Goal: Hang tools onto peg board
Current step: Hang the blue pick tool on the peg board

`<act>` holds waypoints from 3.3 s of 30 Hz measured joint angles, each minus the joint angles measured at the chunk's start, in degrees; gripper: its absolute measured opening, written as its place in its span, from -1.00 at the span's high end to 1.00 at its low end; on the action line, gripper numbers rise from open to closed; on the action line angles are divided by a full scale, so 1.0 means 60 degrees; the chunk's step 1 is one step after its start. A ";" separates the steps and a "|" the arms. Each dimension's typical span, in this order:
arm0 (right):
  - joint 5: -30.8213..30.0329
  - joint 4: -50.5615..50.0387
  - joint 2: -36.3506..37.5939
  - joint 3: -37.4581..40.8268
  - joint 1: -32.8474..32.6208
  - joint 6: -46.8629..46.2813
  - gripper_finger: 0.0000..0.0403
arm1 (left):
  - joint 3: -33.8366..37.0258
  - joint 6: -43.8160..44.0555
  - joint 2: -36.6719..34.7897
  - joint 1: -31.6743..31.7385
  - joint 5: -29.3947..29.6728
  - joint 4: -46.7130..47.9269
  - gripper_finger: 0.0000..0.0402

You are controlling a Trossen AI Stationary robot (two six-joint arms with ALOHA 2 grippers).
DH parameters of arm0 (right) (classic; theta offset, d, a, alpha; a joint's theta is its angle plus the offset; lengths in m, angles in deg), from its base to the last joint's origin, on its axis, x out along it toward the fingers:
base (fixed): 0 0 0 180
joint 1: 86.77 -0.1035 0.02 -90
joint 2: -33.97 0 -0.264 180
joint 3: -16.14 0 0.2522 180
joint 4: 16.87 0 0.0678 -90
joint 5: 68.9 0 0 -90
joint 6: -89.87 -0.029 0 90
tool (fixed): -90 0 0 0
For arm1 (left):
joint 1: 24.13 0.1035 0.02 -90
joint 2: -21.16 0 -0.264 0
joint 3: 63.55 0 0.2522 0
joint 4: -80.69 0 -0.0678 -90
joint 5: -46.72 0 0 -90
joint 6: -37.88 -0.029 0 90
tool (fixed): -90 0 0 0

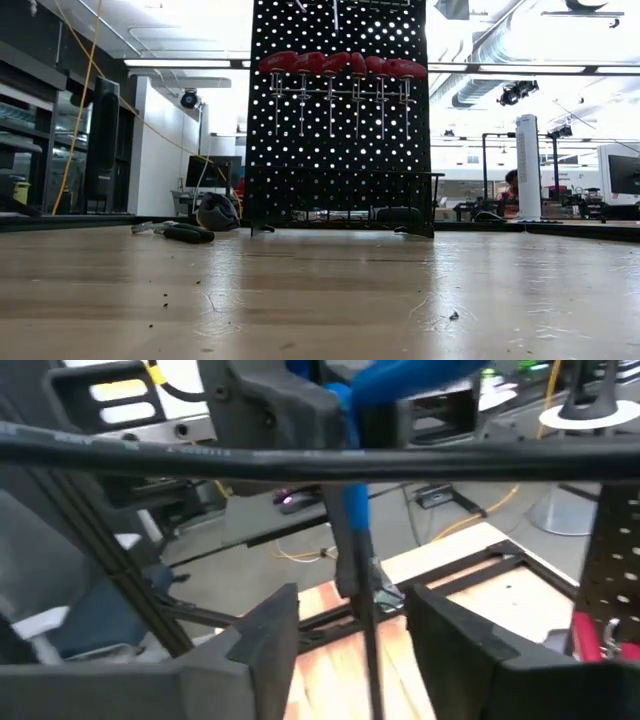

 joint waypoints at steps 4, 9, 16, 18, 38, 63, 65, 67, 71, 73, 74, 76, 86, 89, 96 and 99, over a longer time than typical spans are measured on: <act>0.0320 0.0225 -0.0056 0.0000 0.0136 0.0065 0.30 | 0.0000 -0.0011 0.0002 0.0089 0.0004 0.0025 0.95; 0.0318 0.0657 -0.0066 0.0000 0.0178 0.0332 0.47 | 0.0000 -0.0007 0.0000 0.0127 -0.0007 0.0003 0.95; 0.0386 0.0614 -0.0066 0.0000 0.0163 0.0392 0.94 | 0.0000 -0.0024 -0.0007 0.0122 -0.0064 0.0121 0.95; 0.0292 0.0578 -0.0066 0.0000 0.0112 0.0328 0.96 | 0.0000 -0.0126 -0.0007 0.0118 -0.0070 0.0141 0.95; -0.2077 -0.3761 0.0860 0.0000 -0.0343 -0.1574 1.00 | 0.0044 0.0707 -0.0843 0.0133 0.0851 0.4060 0.34; -0.1927 0.6598 0.6404 0.9905 0.1459 0.0330 1.00 | 0.6160 0.3927 -0.4339 0.0118 0.1689 -0.0585 0.34; -0.1282 0.6759 0.6456 1.0205 0.2123 0.0279 1.00 | 0.6160 0.3927 -0.4331 0.0118 0.1734 -0.0579 0.34; -0.0623 0.6581 0.6351 1.0357 0.2650 -0.0058 1.00 | 0.6160 0.3941 -0.4335 0.0118 0.1761 -0.0584 0.34; 0.0471 0.6509 0.5916 1.0330 0.3272 0.0012 1.00 | 0.6160 0.3945 -0.4335 0.0115 0.1958 -0.0573 0.34; 0.0704 0.6575 0.5803 1.0129 0.3504 0.0273 1.00 | 0.6160 0.3939 -0.4335 0.0115 0.2087 -0.0576 0.34; 0.0747 0.6580 0.5785 1.0030 0.3599 0.0438 1.00 | 0.6160 0.3936 -0.4335 0.0115 0.2093 -0.0575 0.34; 0.0886 0.6480 0.5785 0.9834 0.3761 0.0698 1.00 | 0.6160 0.3933 -0.4335 0.0115 0.2099 -0.0572 0.34; 0.1448 0.4481 0.5778 0.9136 0.4313 0.1005 1.00 | 0.6160 0.3666 -0.4335 0.0115 0.2351 -0.0562 0.34; 0.1549 0.4561 0.5788 0.9136 0.4437 0.1004 1.00 | 0.6160 0.3585 -0.4335 0.0115 0.2364 -0.0562 0.34; 0.1612 0.4654 0.5619 0.9135 0.4720 0.1005 1.00 | 0.6160 0.3419 -0.4335 0.0122 0.2650 -0.0518 0.34; 0.1803 0.4736 0.5388 0.9129 0.4943 0.1009 1.00 | 0.6160 0.3402 -0.4335 0.0122 0.2745 -0.0500 0.34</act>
